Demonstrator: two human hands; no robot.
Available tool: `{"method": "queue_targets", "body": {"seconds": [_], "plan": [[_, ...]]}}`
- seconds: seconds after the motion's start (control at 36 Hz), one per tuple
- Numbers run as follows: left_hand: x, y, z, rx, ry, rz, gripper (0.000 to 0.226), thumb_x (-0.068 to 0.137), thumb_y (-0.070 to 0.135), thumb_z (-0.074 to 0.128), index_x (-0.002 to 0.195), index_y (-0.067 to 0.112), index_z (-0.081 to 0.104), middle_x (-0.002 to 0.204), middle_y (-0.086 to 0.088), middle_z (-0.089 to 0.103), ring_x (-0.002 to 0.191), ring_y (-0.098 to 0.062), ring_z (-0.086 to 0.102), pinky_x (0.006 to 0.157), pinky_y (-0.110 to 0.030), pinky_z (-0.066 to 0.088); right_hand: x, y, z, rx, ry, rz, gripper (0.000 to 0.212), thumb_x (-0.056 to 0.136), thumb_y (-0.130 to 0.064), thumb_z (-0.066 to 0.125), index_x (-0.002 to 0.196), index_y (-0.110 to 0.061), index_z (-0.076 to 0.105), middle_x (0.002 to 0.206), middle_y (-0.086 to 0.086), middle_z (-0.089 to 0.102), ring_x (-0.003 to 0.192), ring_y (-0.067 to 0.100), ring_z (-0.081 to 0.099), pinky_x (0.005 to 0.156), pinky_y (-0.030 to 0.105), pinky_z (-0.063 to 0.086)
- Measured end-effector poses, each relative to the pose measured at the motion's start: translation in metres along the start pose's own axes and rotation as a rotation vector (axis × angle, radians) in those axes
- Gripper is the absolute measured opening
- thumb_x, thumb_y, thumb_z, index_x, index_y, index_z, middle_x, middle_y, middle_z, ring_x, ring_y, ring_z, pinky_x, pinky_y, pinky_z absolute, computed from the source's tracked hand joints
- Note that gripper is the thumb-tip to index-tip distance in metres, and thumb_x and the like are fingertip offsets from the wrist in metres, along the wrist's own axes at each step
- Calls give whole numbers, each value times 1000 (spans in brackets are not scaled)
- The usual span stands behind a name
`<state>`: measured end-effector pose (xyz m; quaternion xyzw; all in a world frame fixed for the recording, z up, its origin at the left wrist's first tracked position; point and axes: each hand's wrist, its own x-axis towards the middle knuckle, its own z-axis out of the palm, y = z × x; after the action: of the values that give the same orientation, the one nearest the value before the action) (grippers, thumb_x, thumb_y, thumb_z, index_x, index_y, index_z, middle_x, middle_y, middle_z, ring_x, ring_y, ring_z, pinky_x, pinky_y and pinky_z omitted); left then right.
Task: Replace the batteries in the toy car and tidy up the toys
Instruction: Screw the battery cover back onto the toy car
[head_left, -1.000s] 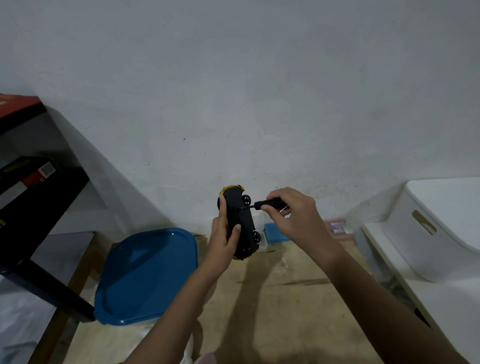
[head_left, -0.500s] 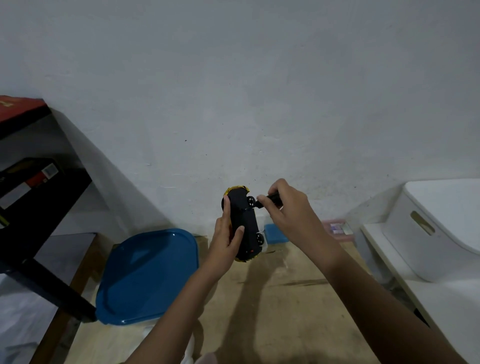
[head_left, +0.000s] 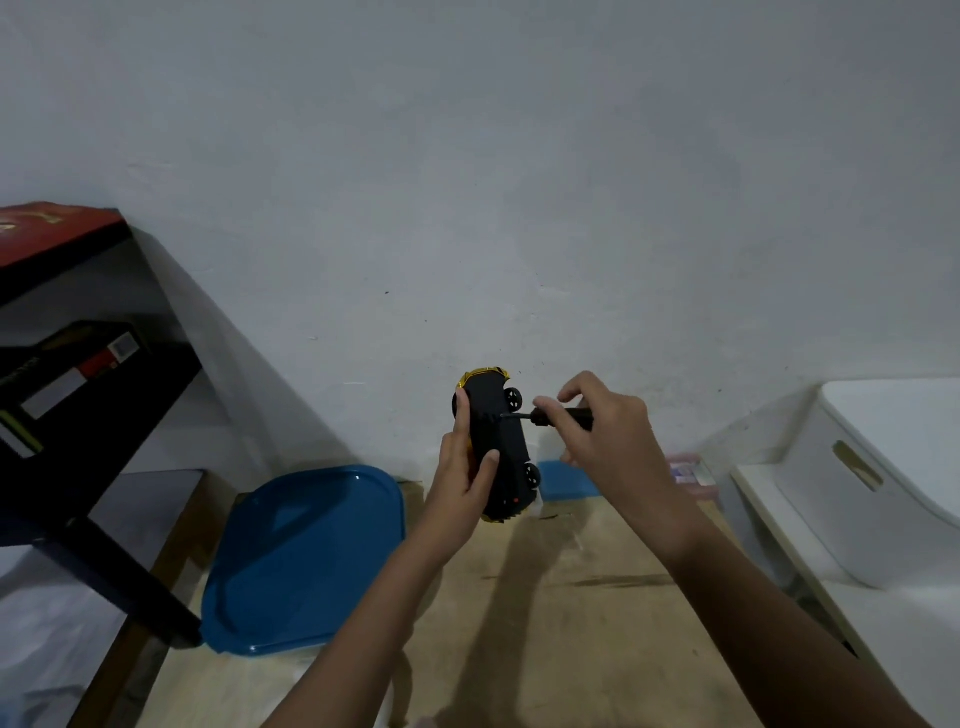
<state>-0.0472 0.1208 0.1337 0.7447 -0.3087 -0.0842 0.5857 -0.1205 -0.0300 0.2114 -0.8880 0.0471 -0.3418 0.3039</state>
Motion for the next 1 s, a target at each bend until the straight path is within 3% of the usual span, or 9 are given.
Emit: {"method": "queue_targets", "body": {"seconds": [0.14,0.31,0.36,0.44,0.58,0.69,0.81,0.92,1.0], "plan": [[2,3,-3,5,26,10,69,97,39,40,139,57,-12,124,32,30,119,12,35,110,-43,35,3,-3,0,50,-51,1,25,83,-13,67,99,-10,49,98,-2,46,79,6,51,61,9,46],[4,6,-6,23,31,34,70,95,41,40,140,57,-12,124,29,32,120,5,40,108,-43,38,9,-6,-8,118,-57,131,20,88,-23,63,92,-9,49,75,5,60,59,18,64,57,35,57],[4,8,-7,28,29,47,69,97,39,40,140,56,-11,124,29,32,119,7,39,107,-42,38,9,-8,-7,121,-45,87,16,91,-23,58,92,-8,50,83,5,60,59,13,63,59,32,57],[5,8,-9,30,49,50,69,97,39,40,140,57,-12,124,28,31,119,8,39,108,-40,38,11,-9,-9,90,-85,21,17,86,-9,63,96,-9,50,102,1,47,74,7,55,66,13,49],[6,10,-10,52,29,65,70,99,33,40,142,52,-12,123,27,32,115,15,39,105,-33,38,14,-13,-10,151,-35,115,17,89,-19,60,89,-8,48,79,9,60,59,21,64,57,32,57],[4,11,-9,38,39,56,70,96,39,40,142,51,-12,125,29,32,121,8,37,107,-35,37,14,-13,-9,123,-61,24,18,85,-8,63,98,-10,51,98,1,50,80,17,61,68,25,56],[3,11,-8,49,16,49,70,99,34,40,144,48,-13,122,31,30,114,22,35,104,-29,37,14,-14,-11,154,-44,137,19,90,-23,59,91,-8,48,74,4,61,53,14,63,57,25,55],[1,9,-9,43,30,37,70,100,28,40,144,47,-11,120,28,31,107,29,34,100,-24,35,15,-12,-12,143,-109,91,21,87,-14,63,101,-12,47,99,4,53,78,7,60,66,12,50],[1,9,-9,52,20,45,70,100,29,40,143,48,-12,121,30,30,108,30,34,97,-21,35,15,-16,-15,195,-148,183,19,89,-19,61,93,-9,46,77,8,63,56,13,65,56,19,54]]}}
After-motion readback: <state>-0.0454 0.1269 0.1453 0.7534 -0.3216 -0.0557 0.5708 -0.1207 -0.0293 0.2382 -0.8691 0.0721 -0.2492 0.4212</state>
